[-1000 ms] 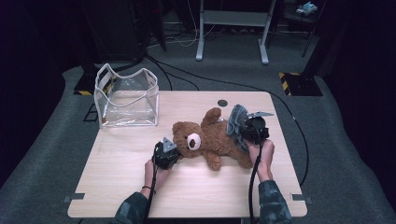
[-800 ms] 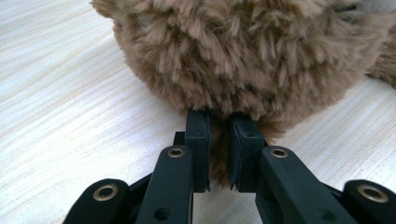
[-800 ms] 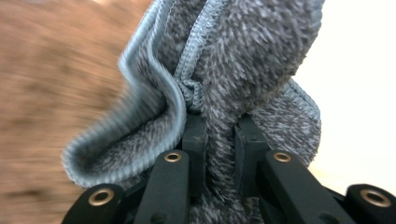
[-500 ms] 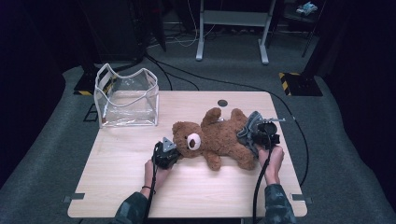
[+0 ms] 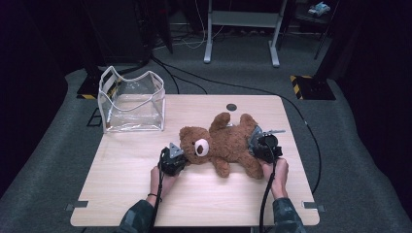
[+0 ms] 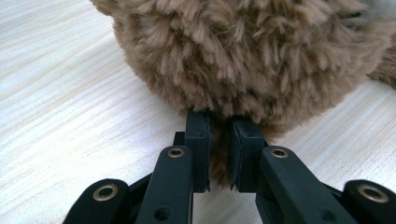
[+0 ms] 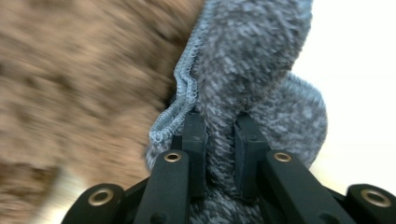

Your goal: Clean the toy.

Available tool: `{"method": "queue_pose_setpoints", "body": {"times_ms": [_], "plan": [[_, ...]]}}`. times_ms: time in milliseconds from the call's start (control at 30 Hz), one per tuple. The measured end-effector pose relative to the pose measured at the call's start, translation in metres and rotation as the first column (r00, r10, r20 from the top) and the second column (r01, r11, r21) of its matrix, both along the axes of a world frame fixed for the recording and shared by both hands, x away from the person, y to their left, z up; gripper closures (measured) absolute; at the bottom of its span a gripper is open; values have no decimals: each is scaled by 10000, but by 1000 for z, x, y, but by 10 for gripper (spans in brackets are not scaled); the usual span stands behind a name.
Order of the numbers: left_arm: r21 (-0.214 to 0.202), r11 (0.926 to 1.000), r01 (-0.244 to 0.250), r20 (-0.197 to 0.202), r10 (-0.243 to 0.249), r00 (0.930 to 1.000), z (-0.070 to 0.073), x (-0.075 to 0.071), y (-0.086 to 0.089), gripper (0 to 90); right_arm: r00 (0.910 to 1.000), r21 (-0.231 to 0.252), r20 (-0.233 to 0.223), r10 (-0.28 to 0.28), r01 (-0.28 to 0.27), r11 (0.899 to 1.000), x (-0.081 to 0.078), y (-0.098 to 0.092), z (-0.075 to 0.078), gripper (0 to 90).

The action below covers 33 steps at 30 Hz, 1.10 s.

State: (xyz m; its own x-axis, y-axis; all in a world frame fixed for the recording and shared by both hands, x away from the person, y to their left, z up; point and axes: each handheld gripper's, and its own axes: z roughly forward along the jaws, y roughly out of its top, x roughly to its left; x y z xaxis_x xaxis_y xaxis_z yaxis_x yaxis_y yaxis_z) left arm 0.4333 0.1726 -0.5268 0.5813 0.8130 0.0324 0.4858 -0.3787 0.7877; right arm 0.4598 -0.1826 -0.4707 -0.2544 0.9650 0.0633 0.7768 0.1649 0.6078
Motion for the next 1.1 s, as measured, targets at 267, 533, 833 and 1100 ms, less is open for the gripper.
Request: {"method": "queue_pose_setpoints", "body": {"times_ms": [267, 533, 833, 1100], "plan": [[-1, 10000, 1, -1, -1, 10000, 0, 0, 0, 796, 9973, -338, -306, -662, 652, 9973, -8, -29, 3, 775], [7, 10000, -3, -1, 3, 10000, 0, 0, 0, 796, 9893, 912, 1335, 588, -713, 9933, -22, 10, 59, 773], [-7, 10000, 0, -7, 0, 10000, 0, 0, 0, 796, 9966, 562, 606, 558, -592, 9967, -18, 19, 18, 776], [-3, 10000, 37, -67, -37, 10000, 0, 0, 1, 796, 9997, -374, 224, -78, 87, 9993, -23, -5, 11, 776]]}}
